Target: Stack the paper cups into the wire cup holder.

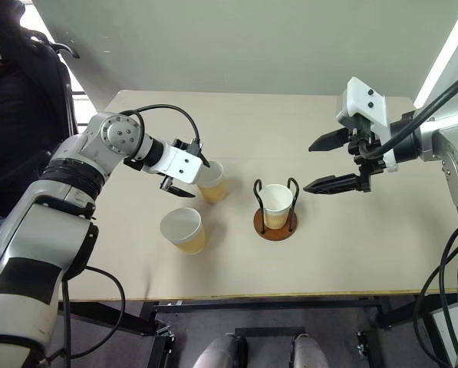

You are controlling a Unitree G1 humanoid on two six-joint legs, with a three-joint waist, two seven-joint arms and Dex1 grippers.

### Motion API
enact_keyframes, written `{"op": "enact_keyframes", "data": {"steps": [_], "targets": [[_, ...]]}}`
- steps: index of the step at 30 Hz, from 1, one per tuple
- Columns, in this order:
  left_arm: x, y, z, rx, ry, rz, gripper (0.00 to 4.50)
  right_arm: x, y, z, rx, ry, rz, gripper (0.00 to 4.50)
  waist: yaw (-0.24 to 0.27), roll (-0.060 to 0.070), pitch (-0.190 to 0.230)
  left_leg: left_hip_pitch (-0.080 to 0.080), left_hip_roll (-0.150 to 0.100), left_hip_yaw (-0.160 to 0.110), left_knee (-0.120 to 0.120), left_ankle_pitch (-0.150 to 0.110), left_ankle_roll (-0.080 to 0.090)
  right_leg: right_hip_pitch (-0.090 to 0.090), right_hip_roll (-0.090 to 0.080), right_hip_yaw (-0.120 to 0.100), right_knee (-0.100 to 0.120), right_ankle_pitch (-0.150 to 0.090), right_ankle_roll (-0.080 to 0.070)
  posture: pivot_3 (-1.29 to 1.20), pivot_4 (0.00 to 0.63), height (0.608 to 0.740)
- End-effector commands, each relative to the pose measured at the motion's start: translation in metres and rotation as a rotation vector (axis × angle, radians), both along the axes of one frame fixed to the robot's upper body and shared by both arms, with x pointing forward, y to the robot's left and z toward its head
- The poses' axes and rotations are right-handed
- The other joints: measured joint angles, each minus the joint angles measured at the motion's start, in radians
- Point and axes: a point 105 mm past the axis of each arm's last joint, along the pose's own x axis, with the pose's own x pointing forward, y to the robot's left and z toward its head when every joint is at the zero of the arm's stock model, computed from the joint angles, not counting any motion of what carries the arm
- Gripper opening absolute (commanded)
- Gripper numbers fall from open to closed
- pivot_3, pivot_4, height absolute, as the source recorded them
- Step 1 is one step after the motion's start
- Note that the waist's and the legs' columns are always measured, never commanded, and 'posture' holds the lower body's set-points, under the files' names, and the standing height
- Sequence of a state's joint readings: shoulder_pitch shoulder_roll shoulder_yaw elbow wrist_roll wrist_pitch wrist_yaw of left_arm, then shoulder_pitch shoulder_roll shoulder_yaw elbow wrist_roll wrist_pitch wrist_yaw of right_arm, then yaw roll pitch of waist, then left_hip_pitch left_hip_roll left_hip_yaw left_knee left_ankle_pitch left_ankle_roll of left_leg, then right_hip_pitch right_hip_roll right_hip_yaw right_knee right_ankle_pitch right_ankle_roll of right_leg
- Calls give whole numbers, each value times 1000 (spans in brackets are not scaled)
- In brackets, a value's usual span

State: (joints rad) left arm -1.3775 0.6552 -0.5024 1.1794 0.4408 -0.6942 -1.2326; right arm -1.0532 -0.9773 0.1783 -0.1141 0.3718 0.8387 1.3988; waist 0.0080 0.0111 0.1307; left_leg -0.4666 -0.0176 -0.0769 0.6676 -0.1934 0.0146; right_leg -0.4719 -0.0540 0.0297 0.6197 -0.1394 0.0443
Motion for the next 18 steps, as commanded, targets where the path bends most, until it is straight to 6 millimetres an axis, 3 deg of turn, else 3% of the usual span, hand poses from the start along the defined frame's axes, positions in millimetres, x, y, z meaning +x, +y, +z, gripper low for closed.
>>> {"op": "enact_keyframes", "data": {"steps": [1, 14, 18], "targets": [[5, -2, 13, 2, -67, -1, 4455, -6, 4, 13, 10, -54, 23, 4451, 0, 0, 0, 0, 1, -1, 1, 0, 0, 0, -2, 1, 0, 0, 0, 0, 150, 740], [14, 12, -2, 36, -106, 72, 4455, -6, 6, 13, 11, -58, 29, 4451, 1, 0, 0, 1, -1, 1, 1, 1, 0, 0, -1, 1, 2, 0, 0, 0, 150, 740], [13, 18, -3, 41, -109, 76, 3598, -7, 6, 12, 4, -61, 28, 4500, 1, 0, 0, 1, -1, -3, 1, 1, 0, 0, -4, 2, 2, 0, 0, 0, 150, 740]]}}
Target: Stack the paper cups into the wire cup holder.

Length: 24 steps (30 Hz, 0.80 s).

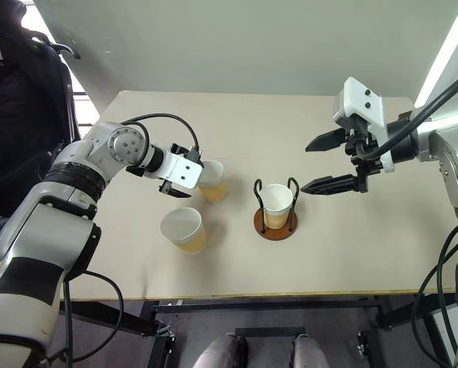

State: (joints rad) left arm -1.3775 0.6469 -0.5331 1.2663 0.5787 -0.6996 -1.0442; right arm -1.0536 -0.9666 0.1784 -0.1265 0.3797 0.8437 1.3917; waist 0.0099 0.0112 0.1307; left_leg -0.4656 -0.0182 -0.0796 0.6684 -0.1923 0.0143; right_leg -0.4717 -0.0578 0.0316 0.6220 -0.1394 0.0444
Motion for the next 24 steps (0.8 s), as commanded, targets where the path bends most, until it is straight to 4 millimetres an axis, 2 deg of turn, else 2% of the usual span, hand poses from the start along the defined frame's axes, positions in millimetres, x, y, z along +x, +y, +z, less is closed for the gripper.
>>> {"op": "enact_keyframes", "data": {"steps": [1, 7, 10, 11, 13, 14, 18, 20, 21, 23, 24], "targets": [[1, 3, 12, 1, -40, -7, 3259, -5, 1, 12, -5, -59, 12, 4500, -2, 0, 0, 1, -2, 2, -1, 0, 0, 0, 2, 0, 1, 0, 0, 0, 150, 740], [0, 5, 13, -6, -37, -6, 1021, -3, -5, 10, -30, -62, 4, 4500, -1, 0, 0, 3, -5, 4, -1, 1, 1, 1, 2, -1, 4, -2, 1, 0, 150, 740], [-1, 6, 15, -18, -22, 1, 75, -1, -8, 9, -42, -62, -1, 4500, -1, 0, 0, 5, -7, 5, -2, 1, 1, 3, 4, -2, 4, -3, 2, 0, 150, 740], [-2, 7, 16, -21, -19, 3, 75, -1, -9, 9, -45, -61, -2, 4500, -2, 0, 0, 5, -4, 2, -1, 1, 1, 3, 0, 0, 4, -3, 2, 0, 150, 740], [-2, 8, 18, -24, -11, 9, 75, 0, -10, 8, -49, -59, -4, 4500, -2, -1, 0, 6, -7, 5, -2, 1, 1, 3, 5, -3, 4, -3, 2, 0, 150, 740], [-3, 9, 20, -26, -9, 12, 75, 0, -12, 8, -50, -57, -6, 4500, -3, 0, 0, 6, -5, 2, -1, 1, 1, 4, 1, 0, 4, -3, 2, 0, 150, 740], [-6, 11, 27, -37, 15, 22, 75, 4, -18, 5, -57, -47, -19, 4500, -3, -1, 0, 6, -5, 3, -2, 1, 1, 3, 4, -1, 4, -3, 1, 0, 150, 740], [-8, 12, 30, -46, 38, 24, 75, 7, -21, 5, -59, -45, -22, 4500, -3, -1, 0, 6, -4, 1, -2, 1, 0, 3, 0, 1, 4, -4, 1, 0, 150, 740], [-10, 12, 33, -59, 55, 26, 75, 8, -22, 5, -61, -46, -20, 4500, -3, -1, 0, 6, -6, 3, -3, 1, 0, 3, 4, -2, 4, -4, 1, 0, 150, 740], [-14, 9, 41, -104, 99, 22, 75, 9, -24, 6, -62, -51, -13, 4500, -3, -1, 0, 5, -3, -1, -2, 1, 0, 3, -1, 1, 4, -4, 1, 0, 150, 740], [-16, 7, 45, -121, 116, 17, 75, 10, -25, 6, -63, -54, -10, 4500, -1, -1, 0, 5, -7, 3, -4, 1, 0, 2, 5, -3, 4, -5, 1, 0, 150, 740]]}}
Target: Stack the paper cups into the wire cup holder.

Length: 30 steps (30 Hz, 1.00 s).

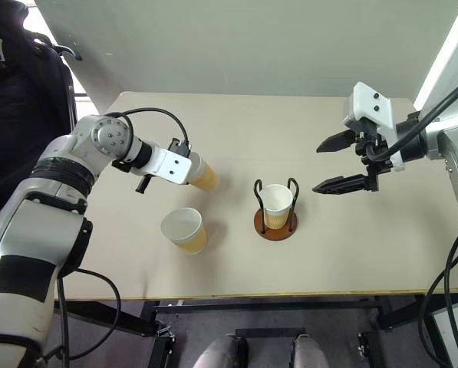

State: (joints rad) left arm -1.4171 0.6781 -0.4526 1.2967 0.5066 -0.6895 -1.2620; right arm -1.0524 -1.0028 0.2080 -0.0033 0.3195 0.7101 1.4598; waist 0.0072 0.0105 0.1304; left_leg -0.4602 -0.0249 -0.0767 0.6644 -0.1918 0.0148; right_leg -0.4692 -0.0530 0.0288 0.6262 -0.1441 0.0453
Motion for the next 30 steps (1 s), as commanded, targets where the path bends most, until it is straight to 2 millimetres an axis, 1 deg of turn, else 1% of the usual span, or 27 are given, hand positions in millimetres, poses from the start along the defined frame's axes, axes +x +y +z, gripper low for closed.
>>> {"op": "enact_keyframes", "data": {"steps": [1, 2, 3, 4, 7, 8, 9, 10, 11, 13, 15, 18, 20, 21, 22, 27, 28, 30], "targets": [[-5, -7, 31, -92, 7, -13, 75, -1, -4, 11, -11, -53, 14, 4500, 2, 0, 0, -1, 3, -2, 1, 0, 0, 0, -5, 2, 0, 0, 0, 0, 150, 740], [-5, -8, 32, -96, 12, -16, 75, 0, -4, 11, -12, -54, 16, 4500, 2, 0, 0, -2, 4, -4, 2, 0, 0, 0, -6, 3, 0, 0, 0, 0, 150, 740], [-6, -8, 33, -99, 17, -17, 75, 0, -4, 11, -13, -55, 17, 4500, 2, 0, 0, -1, 1, -1, 0, 0, 0, 0, -2, 1, 0, 0, 0, 0, 150, 740], [-6, -8, 33, -101, 20, -18, 75, 0, -4, 11, -13, -55, 18, 4500, 2, 0, 0, -1, 3, -2, 1, -1, 0, 0, -5, 3, 0, 0, 1, 0, 150, 740], [-7, -8, 33, -104, 25, -19, 75, 0, -4, 11, -14, -56, 19, 4500, -1, 0, 0, -1, 5, -3, 2, -2, 1, 0, -7, 3, 0, -1, 1, 0, 150, 740], [-8, -21, 48, -165, 32, -49, 75, 1, -6, 7, -19, -59, 25, 4500, -1, 0, 0, -1, 2, 0, 1, -1, 1, 0, -3, 2, 0, -1, 1, 0, 150, 740], [-11, -33, 61, -214, 42, -81, 75, 1, -8, 4, -23, -60, 30, 4500, 1, 0, 0, -1, 3, -1, 2, -2, 1, 0, -5, 2, 0, -1, 1, 0, 150, 740], [-14, -42, 72, -249, 51, -110, 75, 0, -9, 1, -23, -56, 33, 4500, 4, -1, 0, -3, 5, -3, 3, -2, 1, -1, -7, 3, 0, -1, 1, 0, 150, 740], [-17, -48, 80, -269, 61, -135, 75, 0, -9, -1, -23, -54, 36, 4500, 7, -1, 0, -4, 3, -2, 3, -1, 1, -1, -5, 1, -1, -1, 1, 0, 150, 740], [-20, -55, 88, -283, 65, -158, 75, -1, -11, -3, -21, -51, 38, 4500, 8, -1, 0, -8, 4, -6, 5, -2, 1, -2, -7, 2, -1, -1, 1, 0, 150, 740], [-21, -61, 95, -299, 60, -170, 75, -1, -13, -4, -18, -51, 37, 4500, 6, 0, 0, -8, 2, -1, 4, -2, 2, -4, -7, 1, -2, 0, 2, 0, 150, 740], [-22, -65, 102, -300, 49, -179, 75, -1, -19, -7, -25, -61, 37, 4500, -1, 1, 0, -7, 3, 2, 3, -3, 4, -3, -8, 2, -2, -1, 4, 0, 150, 740], [-22, -68, 105, -303, 47, -185, 75, 0, -24, -10, -28, -60, 29, 4500, -2, 1, 0, -6, 2, 2, 3, -3, 4, -3, -4, 2, -2, -2, 5, 0, 150, 740], [-22, -70, 106, -304, 48, -190, 75, 0, -26, -12, -26, -56, 22, 4500, -4, 1, 0, -7, 4, 1, 4, -3, 4, -3, -7, 3, -2, -1, 5, 0, 150, 740], [-23, -73, 107, -298, 46, -196, 75, 1, -27, -14, -24, -53, 15, 4500, -3, 1, 0, -7, 3, 2, 4, -3, 4, -3, -6, 3, -2, -2, 5, 0, 150, 740], [-25, -83, 116, -300, 46, -215, 75, 1, -31, -17, -22, -48, 9, 4500, -5, 1, 0, -8, 4, 1, 5, -3, 4, -3, -6, 3, -2, -1, 7, 0, 150, 740], [-26, -86, 118, -301, 46, -222, 75, 1, -31, -17, -22, -47, 10, 4500, -3, 1, 0, -8, 3, 2, 5, -3, 4, -3, -4, 2, -2, -1, 6, 0, 150, 740], [-29, -97, 124, -299, 42, -252, 75, -1, -31, -16, -21, -39, 14, 4500, -4, 1, 0, -8, 4, -1, 6, -3, 4, -3, -7, 4, -2, -1, 7, 0, 150, 740]]}}
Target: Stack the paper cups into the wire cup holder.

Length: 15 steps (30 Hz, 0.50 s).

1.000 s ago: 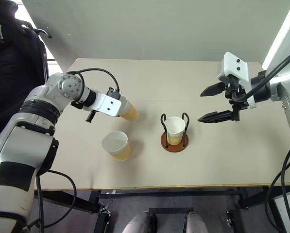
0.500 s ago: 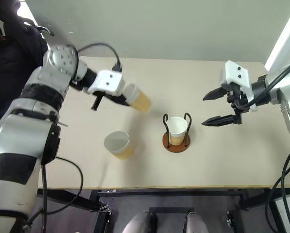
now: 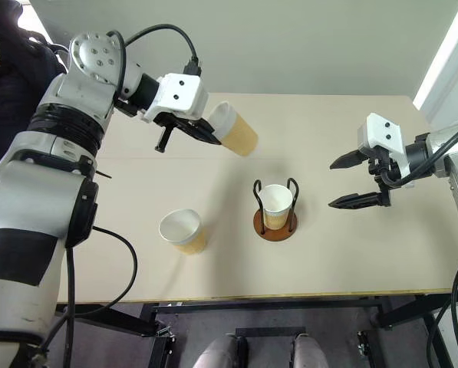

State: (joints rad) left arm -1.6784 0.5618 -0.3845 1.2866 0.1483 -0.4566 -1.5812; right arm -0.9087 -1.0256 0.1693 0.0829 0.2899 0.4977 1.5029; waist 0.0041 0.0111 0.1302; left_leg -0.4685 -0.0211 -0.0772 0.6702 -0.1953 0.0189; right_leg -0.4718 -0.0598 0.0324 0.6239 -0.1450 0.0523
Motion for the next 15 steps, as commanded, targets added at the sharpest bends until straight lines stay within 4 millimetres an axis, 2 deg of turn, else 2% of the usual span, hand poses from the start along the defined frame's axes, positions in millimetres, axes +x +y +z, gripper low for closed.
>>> {"op": "enact_keyframes", "data": {"steps": [1, 12, 15], "targets": [[-12, -23, 26, -1, -41, -85, 75, -5, -4, 14, 12, -42, 2, 4500, 2, 0, 0, 0, -1, 2, 0, 0, 0, 0, 2, -2, 0, 0, 0, 0, 150, 740], [-27, -51, 26, 124, -54, -213, 75, -14, -5, 11, 5, 11, 4, 4500, 12, 1, 0, -2, 0, 0, 4, -1, 1, 3, 0, -1, -3, 2, 3, 0, 150, 740], [-32, -61, 19, 166, -47, -263, 75, -17, -5, 10, -2, 34, 5, 4500, 13, 1, 0, -2, 0, 0, 5, -1, 2, 4, 1, -2, -5, 3, 4, 0, 150, 740]]}}
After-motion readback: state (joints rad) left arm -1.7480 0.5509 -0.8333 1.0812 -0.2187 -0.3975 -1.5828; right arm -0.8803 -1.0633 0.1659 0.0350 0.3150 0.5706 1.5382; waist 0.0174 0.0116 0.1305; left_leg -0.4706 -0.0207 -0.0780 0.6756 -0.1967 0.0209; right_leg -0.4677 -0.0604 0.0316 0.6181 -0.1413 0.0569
